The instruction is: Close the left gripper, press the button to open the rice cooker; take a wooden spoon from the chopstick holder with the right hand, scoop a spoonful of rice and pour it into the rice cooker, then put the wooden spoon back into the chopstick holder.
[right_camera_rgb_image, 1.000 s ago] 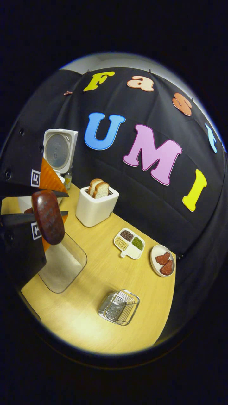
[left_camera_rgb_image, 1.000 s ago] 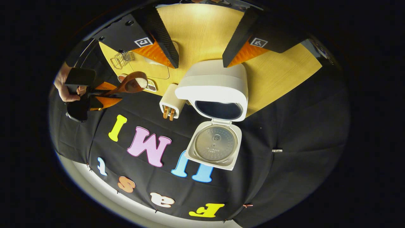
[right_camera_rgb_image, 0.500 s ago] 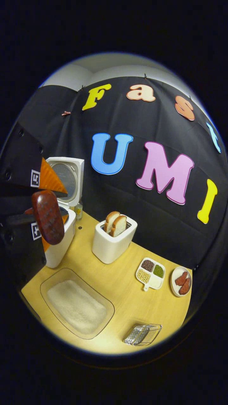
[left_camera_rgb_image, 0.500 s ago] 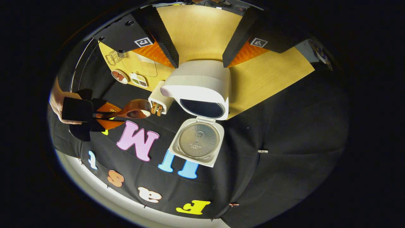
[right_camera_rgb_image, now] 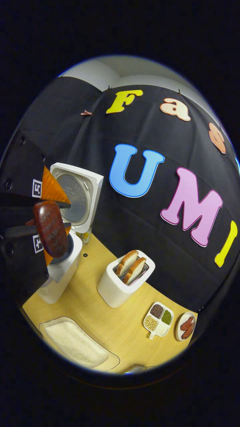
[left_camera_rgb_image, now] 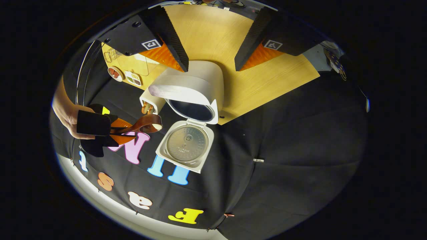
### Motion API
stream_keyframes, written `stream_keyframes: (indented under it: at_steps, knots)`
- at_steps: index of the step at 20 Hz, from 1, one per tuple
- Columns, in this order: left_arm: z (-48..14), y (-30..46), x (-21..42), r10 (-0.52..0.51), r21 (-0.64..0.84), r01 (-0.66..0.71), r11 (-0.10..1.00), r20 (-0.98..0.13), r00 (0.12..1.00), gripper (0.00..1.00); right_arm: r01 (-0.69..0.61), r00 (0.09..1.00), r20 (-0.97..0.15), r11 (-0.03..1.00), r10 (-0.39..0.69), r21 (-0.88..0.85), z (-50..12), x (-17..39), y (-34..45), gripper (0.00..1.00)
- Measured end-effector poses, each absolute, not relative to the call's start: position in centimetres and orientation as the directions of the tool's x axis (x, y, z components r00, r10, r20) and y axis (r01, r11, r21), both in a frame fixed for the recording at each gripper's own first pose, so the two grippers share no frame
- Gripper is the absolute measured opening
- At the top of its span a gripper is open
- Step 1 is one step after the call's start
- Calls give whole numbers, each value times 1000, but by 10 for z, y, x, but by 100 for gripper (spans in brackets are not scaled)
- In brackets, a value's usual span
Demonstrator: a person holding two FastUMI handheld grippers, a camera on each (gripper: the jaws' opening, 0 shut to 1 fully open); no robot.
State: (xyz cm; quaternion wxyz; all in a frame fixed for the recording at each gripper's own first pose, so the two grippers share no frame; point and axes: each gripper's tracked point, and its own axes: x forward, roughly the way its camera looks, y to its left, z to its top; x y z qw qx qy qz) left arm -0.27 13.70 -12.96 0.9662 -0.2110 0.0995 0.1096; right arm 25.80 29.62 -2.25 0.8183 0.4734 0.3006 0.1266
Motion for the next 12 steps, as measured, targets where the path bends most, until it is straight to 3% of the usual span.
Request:
stream_keyframes:
  at_steps: [12]
  knots:
    - [-143,167,-10,234,-375,-329,867,-277,932,96,-216,815,-326,773,479,596,-57,300,363,19]
